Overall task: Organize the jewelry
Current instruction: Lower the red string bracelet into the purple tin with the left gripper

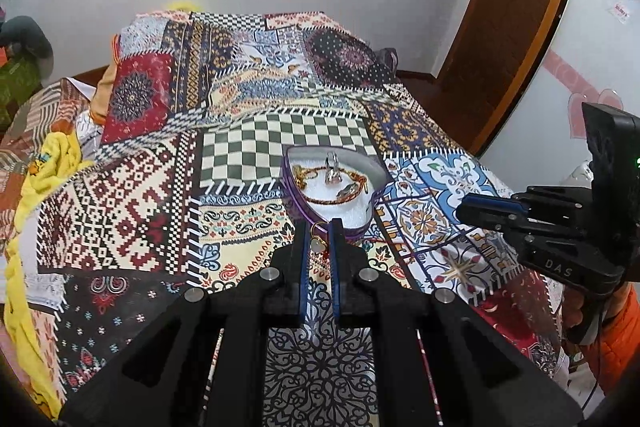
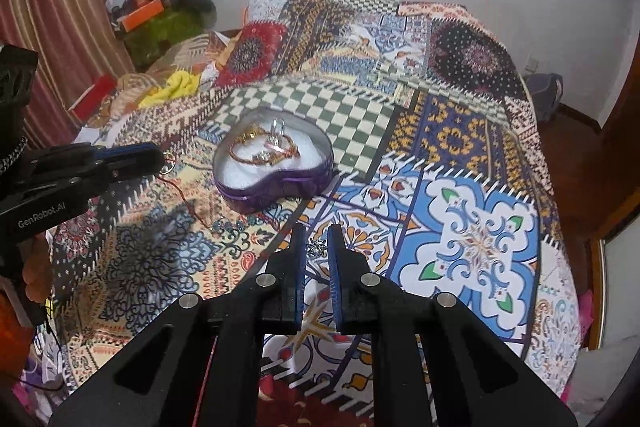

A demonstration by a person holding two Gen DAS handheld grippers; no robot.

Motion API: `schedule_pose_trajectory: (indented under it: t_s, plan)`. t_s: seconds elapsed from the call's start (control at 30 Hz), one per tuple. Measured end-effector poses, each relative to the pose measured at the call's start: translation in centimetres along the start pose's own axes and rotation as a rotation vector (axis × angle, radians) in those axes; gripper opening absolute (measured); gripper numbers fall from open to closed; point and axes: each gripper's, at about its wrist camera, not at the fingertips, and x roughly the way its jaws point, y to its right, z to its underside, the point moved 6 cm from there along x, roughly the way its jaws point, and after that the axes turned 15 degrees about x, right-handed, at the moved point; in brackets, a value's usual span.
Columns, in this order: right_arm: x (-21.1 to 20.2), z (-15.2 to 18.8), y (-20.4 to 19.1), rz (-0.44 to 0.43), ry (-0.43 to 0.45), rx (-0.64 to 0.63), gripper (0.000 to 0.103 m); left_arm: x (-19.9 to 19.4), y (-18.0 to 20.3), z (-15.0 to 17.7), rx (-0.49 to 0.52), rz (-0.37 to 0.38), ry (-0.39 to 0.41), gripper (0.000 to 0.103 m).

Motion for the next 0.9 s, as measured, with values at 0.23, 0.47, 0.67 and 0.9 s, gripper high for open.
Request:
schedule_pose_trajectory:
  t_s: [0.23,0.47,0.67,0.9]
  plan:
    - [-2.2,-1.2,-0.4,-0.007,0.058,0.002,0.009,-1.6,-0.1,-1.1,0.005,-0.008,0.044,0.008]
    - [-3.2,-2.3,-0.8,-0.017,0.095,0.002,0.009,-1.7,-0.4,-2.3,0.012,-0.008,0.069,0.008]
    - [-3.1,-3.5,-1.2,-0.038,0.114,0.006,0.009,-0.6,-0.5,-3.0,0.018,0.003,0.067,0.008]
    - [-2.2,-4.6,-1.7,-0.061,0.123,0.007,0.009,1.9,-0.6,-3.2,0.015,0.036,0.043,0.008]
